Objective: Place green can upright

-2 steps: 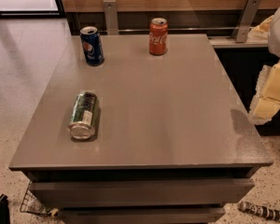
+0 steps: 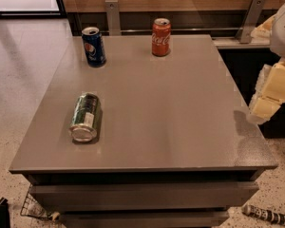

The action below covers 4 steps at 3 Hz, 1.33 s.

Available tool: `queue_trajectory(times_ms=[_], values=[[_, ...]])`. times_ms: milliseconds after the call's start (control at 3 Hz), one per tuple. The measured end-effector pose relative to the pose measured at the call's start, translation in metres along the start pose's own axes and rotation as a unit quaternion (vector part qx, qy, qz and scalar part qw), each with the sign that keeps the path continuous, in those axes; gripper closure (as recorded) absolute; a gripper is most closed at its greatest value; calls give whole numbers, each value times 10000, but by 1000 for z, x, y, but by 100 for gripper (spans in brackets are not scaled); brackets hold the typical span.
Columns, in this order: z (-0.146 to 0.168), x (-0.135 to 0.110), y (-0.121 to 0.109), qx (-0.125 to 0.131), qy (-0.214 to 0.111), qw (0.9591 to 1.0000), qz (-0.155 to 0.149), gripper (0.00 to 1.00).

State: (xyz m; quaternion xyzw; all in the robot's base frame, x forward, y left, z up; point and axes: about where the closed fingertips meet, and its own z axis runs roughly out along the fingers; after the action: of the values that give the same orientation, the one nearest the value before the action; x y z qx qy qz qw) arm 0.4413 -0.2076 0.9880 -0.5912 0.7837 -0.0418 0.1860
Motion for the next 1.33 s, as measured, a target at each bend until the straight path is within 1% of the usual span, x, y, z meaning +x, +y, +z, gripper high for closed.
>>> queue_trajectory(times_ms=[333, 667, 1000, 1333], values=[[5, -16, -6, -4, -385, 9985, 386, 0], [16, -53, -5, -181, -1180, 9878, 1000, 0], [32, -96, -4, -410, -1777, 9703, 1587, 0], [39, -141, 3, -597, -1832, 9607, 1998, 0]])
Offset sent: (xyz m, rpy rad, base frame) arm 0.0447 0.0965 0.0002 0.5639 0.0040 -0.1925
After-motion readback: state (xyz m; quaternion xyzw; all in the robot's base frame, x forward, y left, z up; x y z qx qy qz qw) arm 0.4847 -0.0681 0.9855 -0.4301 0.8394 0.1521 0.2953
